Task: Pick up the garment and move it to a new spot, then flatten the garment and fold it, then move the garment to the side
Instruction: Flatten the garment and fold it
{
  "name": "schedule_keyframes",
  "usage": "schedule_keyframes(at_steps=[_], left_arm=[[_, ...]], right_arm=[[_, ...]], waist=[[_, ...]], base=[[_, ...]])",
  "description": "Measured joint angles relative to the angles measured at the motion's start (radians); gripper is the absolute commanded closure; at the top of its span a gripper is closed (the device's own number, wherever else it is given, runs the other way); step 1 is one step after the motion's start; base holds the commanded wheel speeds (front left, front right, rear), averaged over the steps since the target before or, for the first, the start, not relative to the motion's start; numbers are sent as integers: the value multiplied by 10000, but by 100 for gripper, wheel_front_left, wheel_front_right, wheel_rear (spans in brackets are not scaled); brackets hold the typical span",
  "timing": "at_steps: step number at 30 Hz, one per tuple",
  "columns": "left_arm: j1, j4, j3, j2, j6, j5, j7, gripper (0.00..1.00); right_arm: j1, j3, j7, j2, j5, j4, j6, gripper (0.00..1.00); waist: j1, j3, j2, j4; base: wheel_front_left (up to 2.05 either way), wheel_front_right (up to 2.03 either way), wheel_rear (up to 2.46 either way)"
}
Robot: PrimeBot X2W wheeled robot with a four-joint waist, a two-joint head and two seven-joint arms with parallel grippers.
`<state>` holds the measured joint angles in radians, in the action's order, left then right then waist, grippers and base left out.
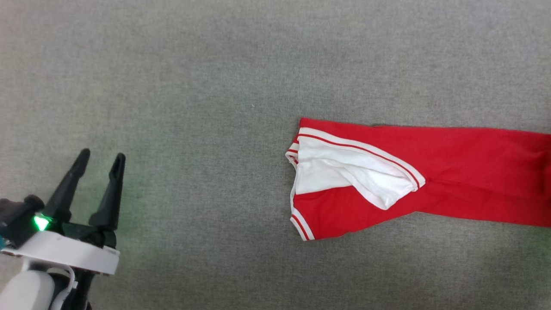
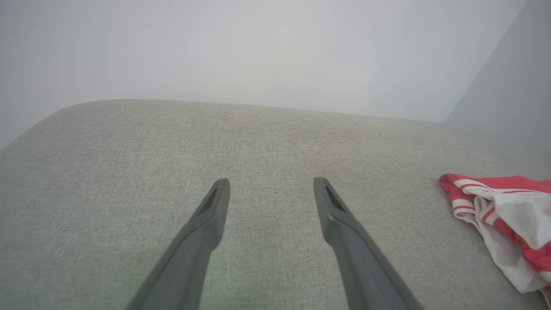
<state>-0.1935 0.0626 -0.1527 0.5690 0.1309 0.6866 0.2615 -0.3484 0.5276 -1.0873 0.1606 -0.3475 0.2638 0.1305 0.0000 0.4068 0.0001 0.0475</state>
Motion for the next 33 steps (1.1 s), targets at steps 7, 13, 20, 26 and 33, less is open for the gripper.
schedule_keyframes(at_steps=[7,13,20,26,33], left_arm=[[163,222,-94,-303,0,75,0,0],[159,351,-311,-499,0,94,0,0],[50,456,-571,-700,0,201,0,0],[-179,554,-782,-878,0,355,0,0],[-467,669,-999,-1032,0,433,0,0]], right_arm=[[106,-3538,-660,-372,-433,1409,0,100],[-332,-6084,-637,-706,-742,1319,0,100],[-1239,-7668,318,-895,-811,-257,0,100],[-1526,-7948,1135,-846,-621,-2006,0,100],[-1547,-8146,1975,-729,-575,-3528,4,100]], waist=[[0,-353,0,139],[-1,-488,-1,538],[0,-484,0,1072],[0,-299,-1,1445],[0,-58,0,1702]], base=[[0,0,0],[0,0,0],[0,0,0],[0,0,0],[0,0,0]])
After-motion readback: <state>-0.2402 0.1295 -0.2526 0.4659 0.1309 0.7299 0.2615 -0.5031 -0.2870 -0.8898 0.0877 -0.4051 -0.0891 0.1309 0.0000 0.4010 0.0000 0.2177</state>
